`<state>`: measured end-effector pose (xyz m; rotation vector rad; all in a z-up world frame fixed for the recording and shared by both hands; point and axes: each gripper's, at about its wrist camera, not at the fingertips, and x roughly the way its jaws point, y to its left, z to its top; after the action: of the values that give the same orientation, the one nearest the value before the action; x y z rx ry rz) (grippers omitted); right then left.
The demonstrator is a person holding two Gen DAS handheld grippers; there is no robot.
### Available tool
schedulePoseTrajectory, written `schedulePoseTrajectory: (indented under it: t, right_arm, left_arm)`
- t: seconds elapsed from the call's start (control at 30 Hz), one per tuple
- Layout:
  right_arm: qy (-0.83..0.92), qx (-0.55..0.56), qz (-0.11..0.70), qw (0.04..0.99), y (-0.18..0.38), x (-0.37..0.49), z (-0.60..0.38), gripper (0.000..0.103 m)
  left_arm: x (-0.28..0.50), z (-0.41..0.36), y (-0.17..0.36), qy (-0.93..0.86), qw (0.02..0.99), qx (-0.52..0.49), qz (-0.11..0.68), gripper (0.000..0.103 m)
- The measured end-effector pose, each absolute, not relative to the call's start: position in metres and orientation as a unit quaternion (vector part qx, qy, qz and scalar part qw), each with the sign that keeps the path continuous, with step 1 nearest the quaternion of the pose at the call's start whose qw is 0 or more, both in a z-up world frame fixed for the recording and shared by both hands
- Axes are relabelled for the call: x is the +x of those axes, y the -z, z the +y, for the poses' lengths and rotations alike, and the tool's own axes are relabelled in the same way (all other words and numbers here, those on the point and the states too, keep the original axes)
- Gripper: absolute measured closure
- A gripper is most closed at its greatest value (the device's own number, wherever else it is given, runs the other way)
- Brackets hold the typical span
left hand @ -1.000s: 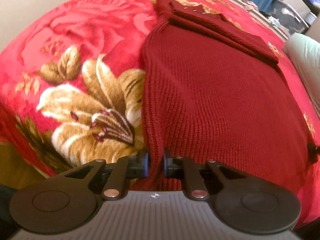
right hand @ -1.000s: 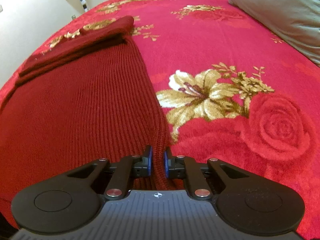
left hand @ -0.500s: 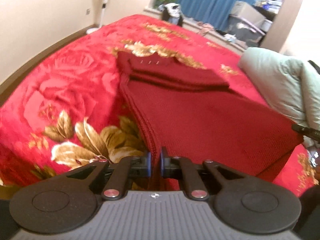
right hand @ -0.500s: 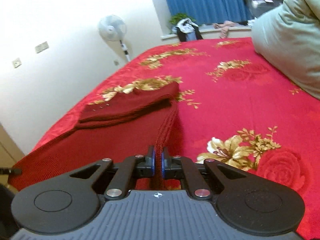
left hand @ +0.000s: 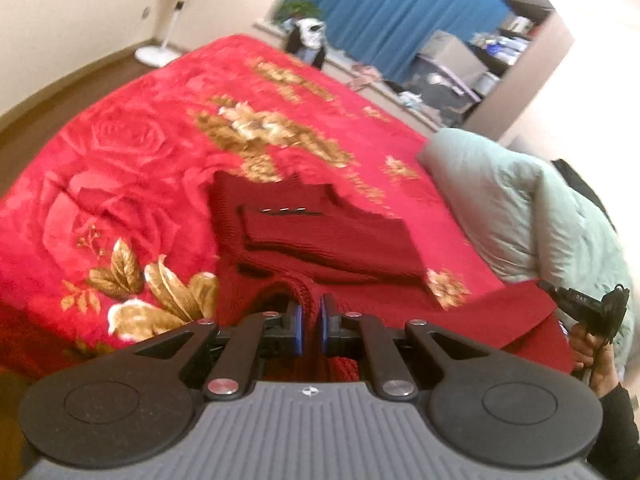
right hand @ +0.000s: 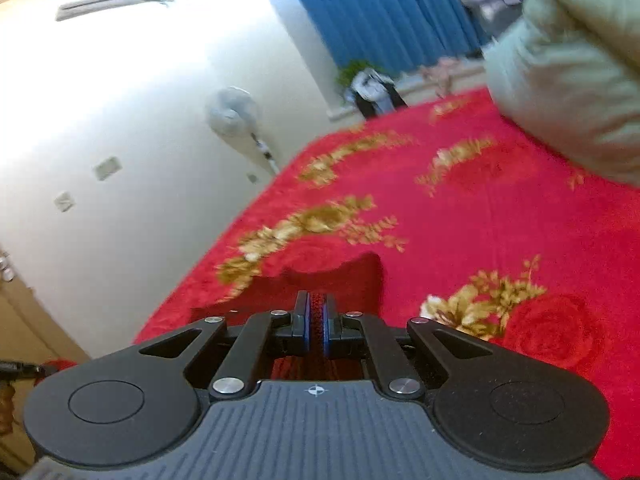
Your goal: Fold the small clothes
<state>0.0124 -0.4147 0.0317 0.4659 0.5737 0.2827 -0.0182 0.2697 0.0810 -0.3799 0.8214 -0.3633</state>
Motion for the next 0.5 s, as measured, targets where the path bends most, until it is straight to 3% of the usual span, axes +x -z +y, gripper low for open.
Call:
schedulePoseTrajectory:
  t: [0.3, 0.4, 0.5]
  right_arm:
    - [-0.092, 0.214, 0.336, 0.913, 0.032, 0.178, -0.383, 0.098]
    - [-0.047, 0.232, 0.357, 0.904, 0.056, 0.215, -0.38, 0.096]
    - [-0.039, 0.242, 0.364, 0.899, 0.069, 0.214, -0.386, 0.093]
  left_arm:
    - [0.153, 0.301, 0.011, 0.105, 0.861, -0.267, 0.421, 0.093]
    - [0.185, 0.315, 0.041, 0.075, 0.834, -0.327, 0.438, 0.083]
    - [0.178, 0.326, 0.034, 0.063, 0.852, -0.311, 0.415, 0.074]
